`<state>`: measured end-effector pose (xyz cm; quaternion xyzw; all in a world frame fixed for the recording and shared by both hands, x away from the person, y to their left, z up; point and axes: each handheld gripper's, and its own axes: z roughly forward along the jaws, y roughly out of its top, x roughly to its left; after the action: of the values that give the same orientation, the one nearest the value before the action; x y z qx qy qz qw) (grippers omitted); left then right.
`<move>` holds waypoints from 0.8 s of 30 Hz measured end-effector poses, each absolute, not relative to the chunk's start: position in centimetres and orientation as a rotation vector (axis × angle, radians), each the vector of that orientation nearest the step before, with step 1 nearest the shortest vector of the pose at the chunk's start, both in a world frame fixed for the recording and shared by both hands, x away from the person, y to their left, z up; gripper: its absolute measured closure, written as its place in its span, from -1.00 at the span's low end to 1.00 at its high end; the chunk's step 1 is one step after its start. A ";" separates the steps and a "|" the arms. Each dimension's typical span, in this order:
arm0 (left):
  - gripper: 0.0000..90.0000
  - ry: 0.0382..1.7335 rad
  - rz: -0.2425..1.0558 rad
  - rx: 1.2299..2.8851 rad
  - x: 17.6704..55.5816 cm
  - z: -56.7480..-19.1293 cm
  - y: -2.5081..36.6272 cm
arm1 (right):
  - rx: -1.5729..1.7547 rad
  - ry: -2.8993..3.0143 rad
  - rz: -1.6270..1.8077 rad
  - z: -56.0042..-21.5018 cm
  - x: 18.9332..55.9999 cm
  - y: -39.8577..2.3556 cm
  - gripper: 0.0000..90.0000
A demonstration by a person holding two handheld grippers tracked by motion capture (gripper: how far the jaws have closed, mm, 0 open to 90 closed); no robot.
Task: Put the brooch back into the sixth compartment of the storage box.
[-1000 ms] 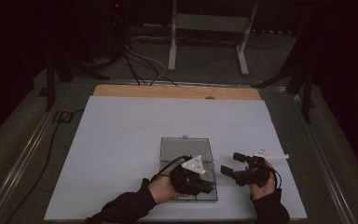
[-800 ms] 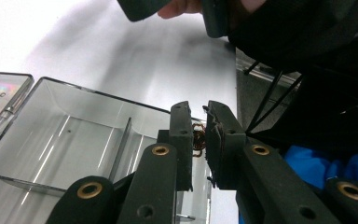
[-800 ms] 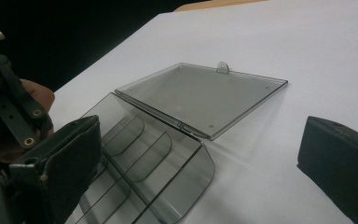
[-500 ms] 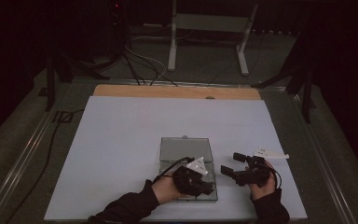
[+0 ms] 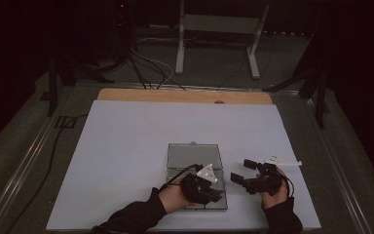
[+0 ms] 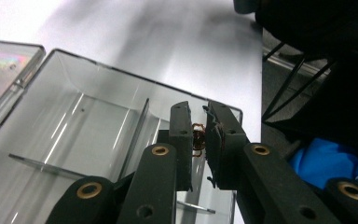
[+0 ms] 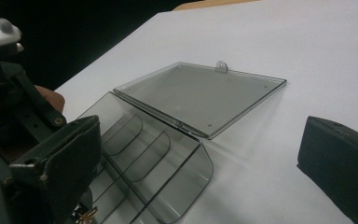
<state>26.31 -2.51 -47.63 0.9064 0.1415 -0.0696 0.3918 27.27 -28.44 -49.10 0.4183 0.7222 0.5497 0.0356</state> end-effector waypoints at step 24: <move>-0.70 0.457 -0.107 2.254 26.7 -46.4 -1.6 | 1.277 2.219 1.691 -49.0 27.2 -28.4 -1.00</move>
<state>26.69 -1.65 -46.39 0.8942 0.1813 -0.0425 0.4072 27.21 -28.42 -49.02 0.4159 0.7227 0.5507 0.0365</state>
